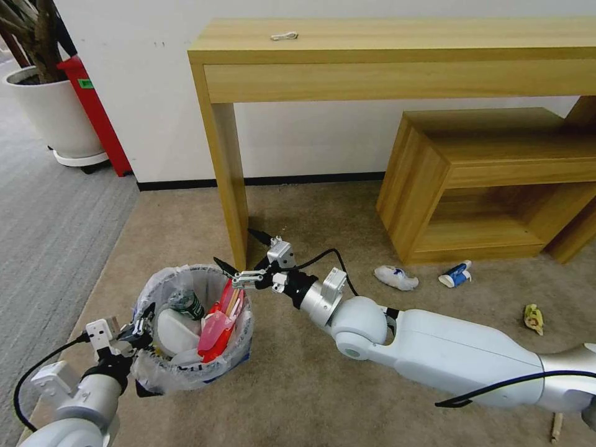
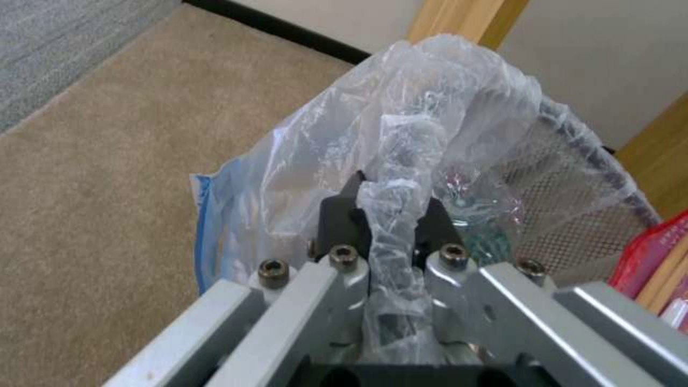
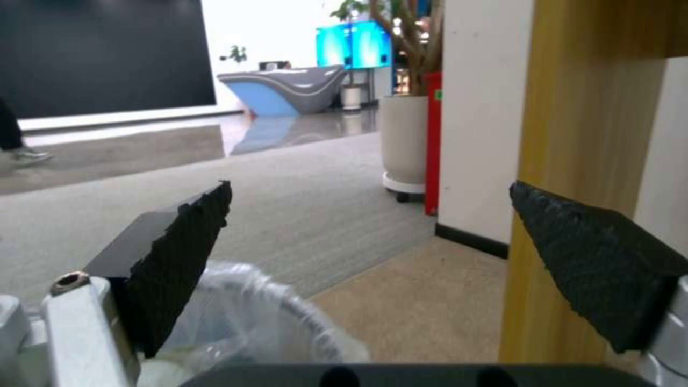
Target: Pick up the trash bin and place the garbage on the floor into it.
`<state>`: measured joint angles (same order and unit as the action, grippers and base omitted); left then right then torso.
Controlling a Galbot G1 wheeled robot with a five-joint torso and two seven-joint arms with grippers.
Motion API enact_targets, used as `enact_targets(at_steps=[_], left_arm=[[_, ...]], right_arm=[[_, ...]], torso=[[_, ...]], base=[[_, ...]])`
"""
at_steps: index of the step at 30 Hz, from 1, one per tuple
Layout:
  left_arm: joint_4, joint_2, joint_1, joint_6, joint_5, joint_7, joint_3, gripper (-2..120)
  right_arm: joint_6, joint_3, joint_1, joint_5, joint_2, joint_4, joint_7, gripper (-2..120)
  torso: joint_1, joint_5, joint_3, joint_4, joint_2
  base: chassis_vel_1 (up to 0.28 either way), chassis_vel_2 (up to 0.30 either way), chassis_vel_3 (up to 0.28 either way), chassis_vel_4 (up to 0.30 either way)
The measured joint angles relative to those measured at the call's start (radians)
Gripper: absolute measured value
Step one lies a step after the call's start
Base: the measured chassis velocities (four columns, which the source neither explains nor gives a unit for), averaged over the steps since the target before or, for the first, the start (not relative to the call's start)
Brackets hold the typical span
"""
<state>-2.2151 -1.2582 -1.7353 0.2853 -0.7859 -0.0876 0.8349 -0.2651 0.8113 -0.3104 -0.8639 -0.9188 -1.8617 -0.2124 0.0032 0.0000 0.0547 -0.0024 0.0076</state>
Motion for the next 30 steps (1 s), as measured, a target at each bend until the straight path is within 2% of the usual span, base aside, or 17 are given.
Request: enact_targets(at_steps=[9, 17, 19, 22, 30], left_arm=[[0.002, -0.004, 0.005, -0.004, 0.007, 0.006, 0.001, 3], [0.003, 0.002, 0.006, -0.006, 0.012, 0.013, 0.007, 3], [0.006, 0.008, 0.009, -0.006, 0.014, 0.017, 0.006, 3], [0.011, 0.011, 0.01, -0.009, 0.023, 0.023, 0.004, 3], [0.01, 0.016, 0.016, -0.013, 0.03, 0.03, 0.002, 3]], right_arm=[[0.007, -0.099, -0.07, 0.0, 0.005, -0.003, -0.027, 100], [0.011, -0.211, -0.118, 0.006, 0.085, 0.014, -0.101, 100], [0.038, -0.239, -0.137, 0.023, 0.13, 0.032, -0.17, 100], [0.059, -0.267, -0.155, 0.032, 0.159, 0.054, -0.215, 100], [0.067, -0.365, -0.224, 0.043, 0.195, 0.101, -0.262, 100]], torso=[[0.0, 0.0, 0.0, 0.0, 0.0], [0.0, 0.0001, 0.0, 0.0001, 0.0], [0.0, 0.0001, 0.0, -0.0003, 0.0], [0.0, 0.0002, 0.0, -0.0002, 0.0], [0.0, 0.0, 0.0, -0.0001, 0.0]], base=[[0.0, 0.0, 0.0, 0.0], [0.0, 0.0, 0.0, 0.0], [0.0, 0.0, 0.0, 0.0], [0.0, 0.0, 0.0, 0.0], [0.0, 0.0, 0.0, 0.0]])
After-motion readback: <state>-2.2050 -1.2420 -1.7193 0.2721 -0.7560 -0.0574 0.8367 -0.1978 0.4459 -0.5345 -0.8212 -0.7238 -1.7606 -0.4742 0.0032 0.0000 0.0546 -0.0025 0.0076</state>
